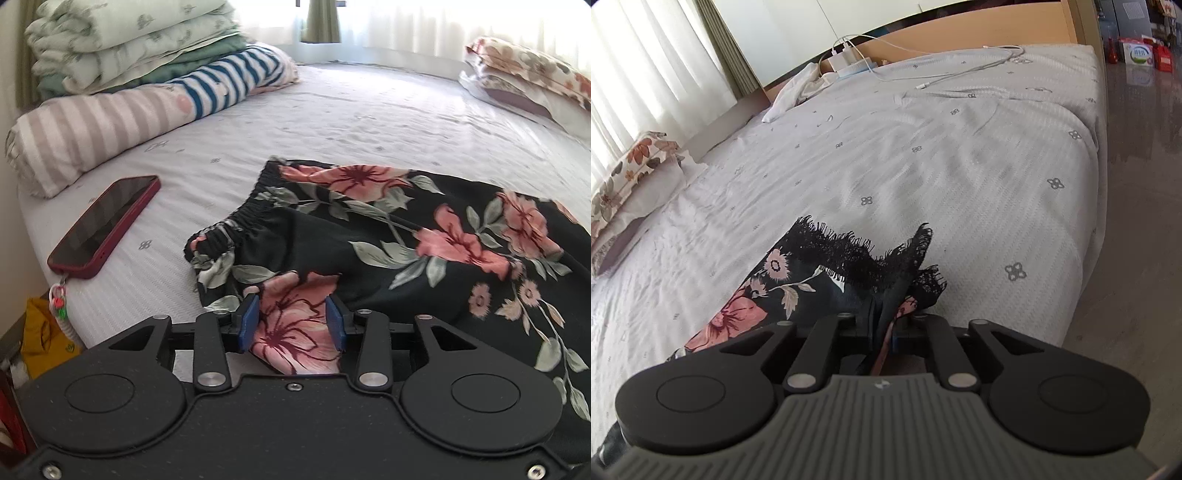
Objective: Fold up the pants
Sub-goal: 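Carry the held hem with the right tool over toward the waistband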
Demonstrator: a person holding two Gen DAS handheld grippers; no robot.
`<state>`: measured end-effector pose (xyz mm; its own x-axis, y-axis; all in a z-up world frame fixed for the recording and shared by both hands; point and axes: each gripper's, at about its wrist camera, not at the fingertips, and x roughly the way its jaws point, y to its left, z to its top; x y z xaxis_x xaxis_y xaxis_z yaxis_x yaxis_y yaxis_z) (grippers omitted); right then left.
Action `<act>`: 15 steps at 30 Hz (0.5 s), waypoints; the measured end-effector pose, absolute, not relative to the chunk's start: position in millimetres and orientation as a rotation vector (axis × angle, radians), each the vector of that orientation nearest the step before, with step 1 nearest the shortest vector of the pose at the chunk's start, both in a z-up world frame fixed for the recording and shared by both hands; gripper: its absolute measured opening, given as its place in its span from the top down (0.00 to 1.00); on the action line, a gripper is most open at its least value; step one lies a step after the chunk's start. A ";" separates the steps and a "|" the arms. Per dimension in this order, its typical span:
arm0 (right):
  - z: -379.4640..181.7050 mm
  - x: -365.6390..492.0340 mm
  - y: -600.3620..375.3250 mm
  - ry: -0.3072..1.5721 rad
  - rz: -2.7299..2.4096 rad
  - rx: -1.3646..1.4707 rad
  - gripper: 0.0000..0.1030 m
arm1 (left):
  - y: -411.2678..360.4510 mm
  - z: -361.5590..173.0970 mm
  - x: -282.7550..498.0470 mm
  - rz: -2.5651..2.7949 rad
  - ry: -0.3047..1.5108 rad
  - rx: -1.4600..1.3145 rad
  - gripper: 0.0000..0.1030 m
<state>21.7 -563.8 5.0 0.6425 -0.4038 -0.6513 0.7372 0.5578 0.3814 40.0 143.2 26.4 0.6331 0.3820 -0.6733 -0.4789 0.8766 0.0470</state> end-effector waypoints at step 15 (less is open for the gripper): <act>33.1 20.3 -521.8 0.569 -0.605 0.531 0.27 | 69.5 64.8 29.6 0.184 0.679 -0.024 0.54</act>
